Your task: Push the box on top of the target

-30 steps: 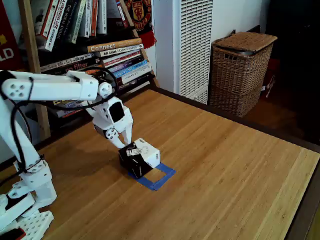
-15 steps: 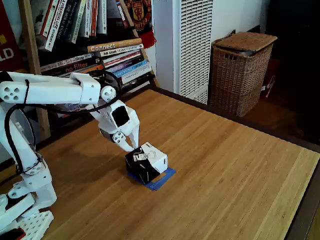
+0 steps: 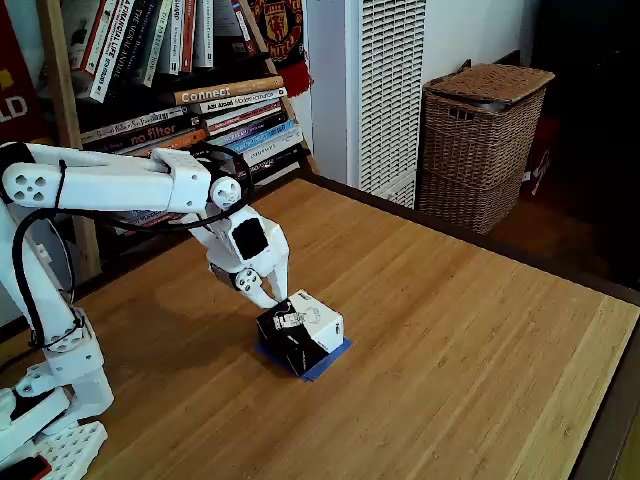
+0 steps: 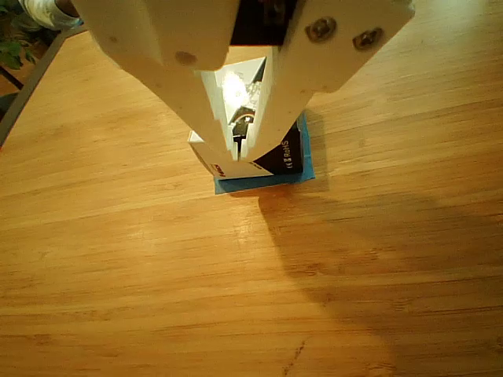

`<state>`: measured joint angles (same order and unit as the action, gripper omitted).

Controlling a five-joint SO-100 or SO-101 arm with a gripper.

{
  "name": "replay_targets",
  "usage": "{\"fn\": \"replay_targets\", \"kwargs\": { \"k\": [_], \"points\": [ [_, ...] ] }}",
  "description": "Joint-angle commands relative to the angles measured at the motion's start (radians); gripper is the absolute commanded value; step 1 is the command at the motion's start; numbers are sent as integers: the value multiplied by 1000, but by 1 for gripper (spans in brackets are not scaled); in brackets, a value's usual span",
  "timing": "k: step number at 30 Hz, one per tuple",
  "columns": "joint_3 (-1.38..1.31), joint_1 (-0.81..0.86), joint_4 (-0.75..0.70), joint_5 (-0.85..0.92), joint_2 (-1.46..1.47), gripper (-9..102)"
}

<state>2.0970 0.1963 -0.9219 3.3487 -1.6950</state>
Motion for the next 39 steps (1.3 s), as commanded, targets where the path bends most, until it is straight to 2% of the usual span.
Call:
{"fn": "replay_targets", "kwargs": {
  "k": [1, 7, 11, 15, 20, 27, 39],
  "points": [
    [-31, 8, 6, 6, -12, 0],
    [2, 8, 0, 14, -26, 0],
    [14, -46, -32, -64, -69, 0],
    [-11, -114, -100, -213, -127, 0],
    [-26, -109, -176, -385, -202, 0],
    [-8, -66, -138, -788, -341, 0],
    [69, 83, -179, -1236, -541, 0]
  ]
}}
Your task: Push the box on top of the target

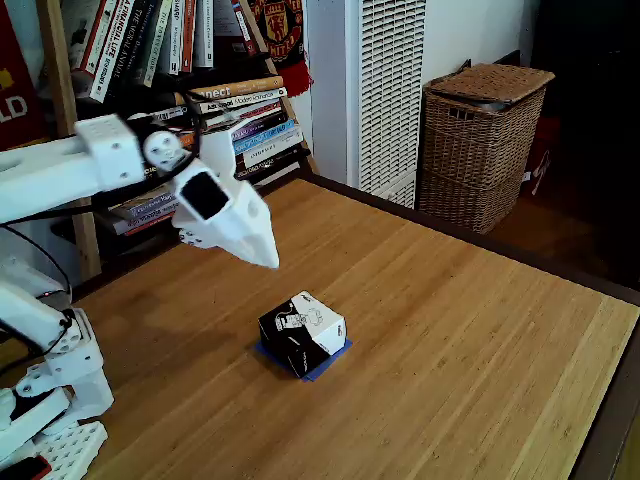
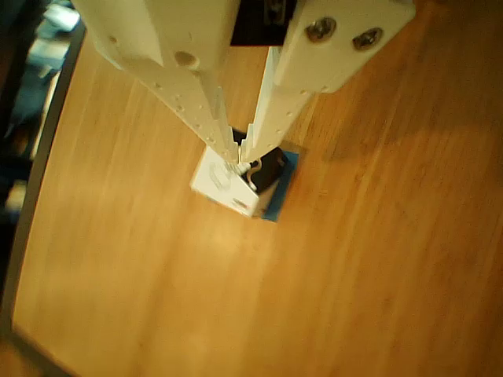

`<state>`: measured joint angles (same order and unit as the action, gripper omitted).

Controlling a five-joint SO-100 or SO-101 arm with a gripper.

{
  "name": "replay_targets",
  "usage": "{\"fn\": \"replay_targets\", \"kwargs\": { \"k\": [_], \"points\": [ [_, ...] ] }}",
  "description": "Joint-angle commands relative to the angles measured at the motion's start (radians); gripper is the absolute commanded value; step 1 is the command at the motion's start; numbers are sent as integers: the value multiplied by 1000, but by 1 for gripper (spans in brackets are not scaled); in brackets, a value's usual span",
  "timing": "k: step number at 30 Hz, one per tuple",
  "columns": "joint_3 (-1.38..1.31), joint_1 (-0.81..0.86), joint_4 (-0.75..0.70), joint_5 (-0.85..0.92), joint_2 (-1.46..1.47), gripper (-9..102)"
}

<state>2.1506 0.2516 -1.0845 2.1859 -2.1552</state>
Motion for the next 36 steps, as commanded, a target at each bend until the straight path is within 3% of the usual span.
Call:
{"fn": "replay_targets", "kwargs": {
  "k": [1, 9, 21, 36],
  "points": [
    [32, 38, -23, -97, -107, 0],
    [141, 127, -110, -196, -311, 0],
    [360, 78, -132, -454, -597, 0],
    [417, 52, -150, -600, -686, 0]
  ]
}}
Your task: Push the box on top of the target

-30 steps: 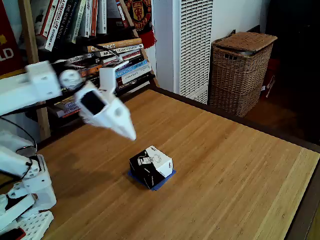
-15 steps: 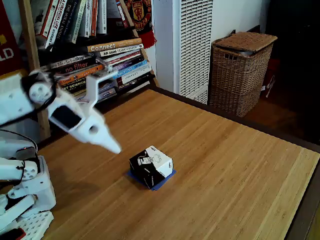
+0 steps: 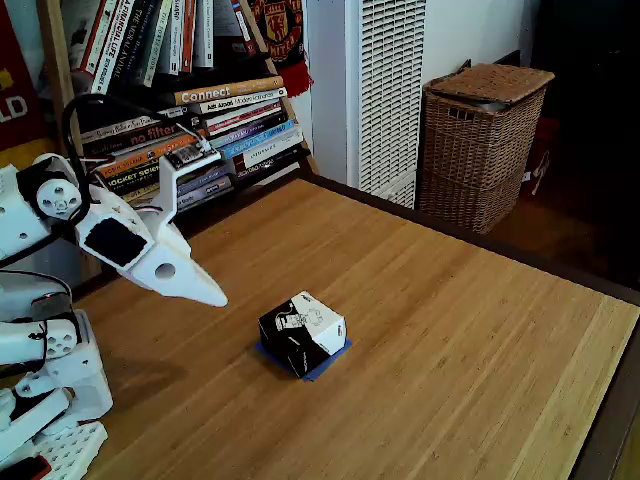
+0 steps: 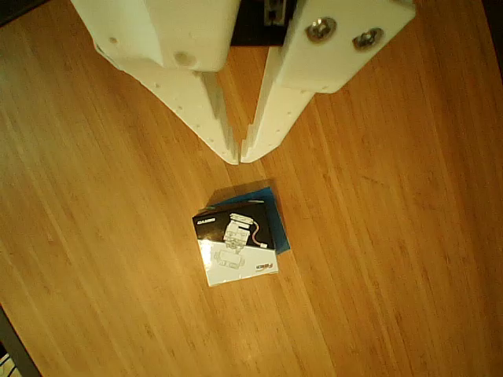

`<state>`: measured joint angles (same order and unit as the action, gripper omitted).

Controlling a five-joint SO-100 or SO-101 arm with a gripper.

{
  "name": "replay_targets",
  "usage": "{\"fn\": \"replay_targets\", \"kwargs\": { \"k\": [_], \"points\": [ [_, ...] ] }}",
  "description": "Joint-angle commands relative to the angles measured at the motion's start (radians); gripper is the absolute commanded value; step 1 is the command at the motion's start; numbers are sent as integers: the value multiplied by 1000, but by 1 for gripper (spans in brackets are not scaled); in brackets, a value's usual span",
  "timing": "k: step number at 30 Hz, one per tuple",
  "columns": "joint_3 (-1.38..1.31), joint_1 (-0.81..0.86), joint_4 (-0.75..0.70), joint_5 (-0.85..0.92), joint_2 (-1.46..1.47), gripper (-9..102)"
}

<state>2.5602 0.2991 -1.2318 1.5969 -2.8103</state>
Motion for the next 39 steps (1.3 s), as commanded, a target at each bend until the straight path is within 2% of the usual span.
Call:
{"fn": "replay_targets", "kwargs": {
  "k": [1, 6, 12, 24, 39],
  "points": [
    [48, 8, -3, -15, -48, 0],
    [170, 38, -11, -15, -244, 0],
    [331, 63, -114, -11, -571, 0],
    [336, 87, -112, -52, -551, 0],
    [337, 23, -112, -221, -549, 4]
  ]
}}
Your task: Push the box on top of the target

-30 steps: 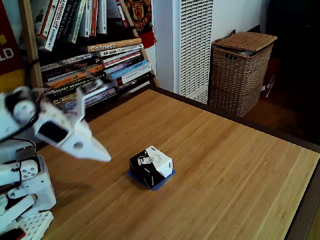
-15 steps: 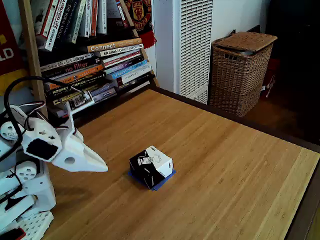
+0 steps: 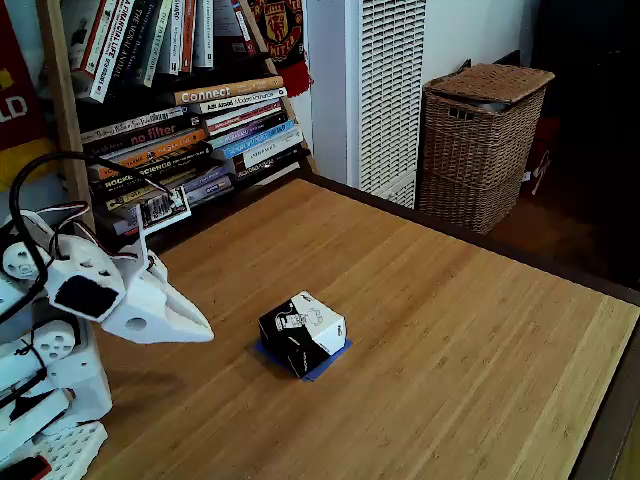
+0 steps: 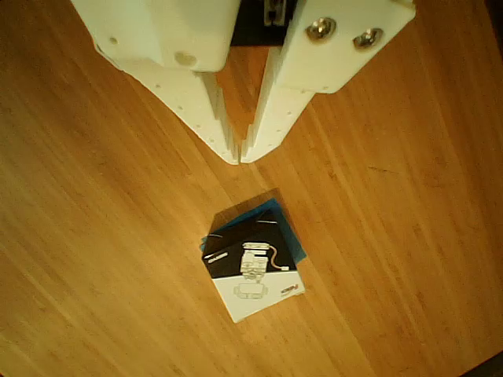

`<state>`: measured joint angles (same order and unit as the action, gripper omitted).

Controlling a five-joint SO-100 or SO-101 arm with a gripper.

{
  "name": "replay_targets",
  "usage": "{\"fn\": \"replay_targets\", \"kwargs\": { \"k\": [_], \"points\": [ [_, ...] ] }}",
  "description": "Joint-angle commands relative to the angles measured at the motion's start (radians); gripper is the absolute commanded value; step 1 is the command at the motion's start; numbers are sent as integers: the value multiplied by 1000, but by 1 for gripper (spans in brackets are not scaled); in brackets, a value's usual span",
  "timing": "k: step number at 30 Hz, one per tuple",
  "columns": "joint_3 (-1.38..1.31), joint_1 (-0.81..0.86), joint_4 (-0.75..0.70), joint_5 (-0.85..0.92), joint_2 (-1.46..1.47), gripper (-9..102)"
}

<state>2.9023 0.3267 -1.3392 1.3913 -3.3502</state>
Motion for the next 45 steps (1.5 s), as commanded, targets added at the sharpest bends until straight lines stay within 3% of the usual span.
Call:
{"fn": "replay_targets", "kwargs": {
  "k": [1, 8, 45],
  "points": [
    [-5, 0, -5, -17, -9, 5],
    [-5, -5, -5, -18, -11, 9],
    [-6, -14, -2, -17, -29, 9]
  ]
}}
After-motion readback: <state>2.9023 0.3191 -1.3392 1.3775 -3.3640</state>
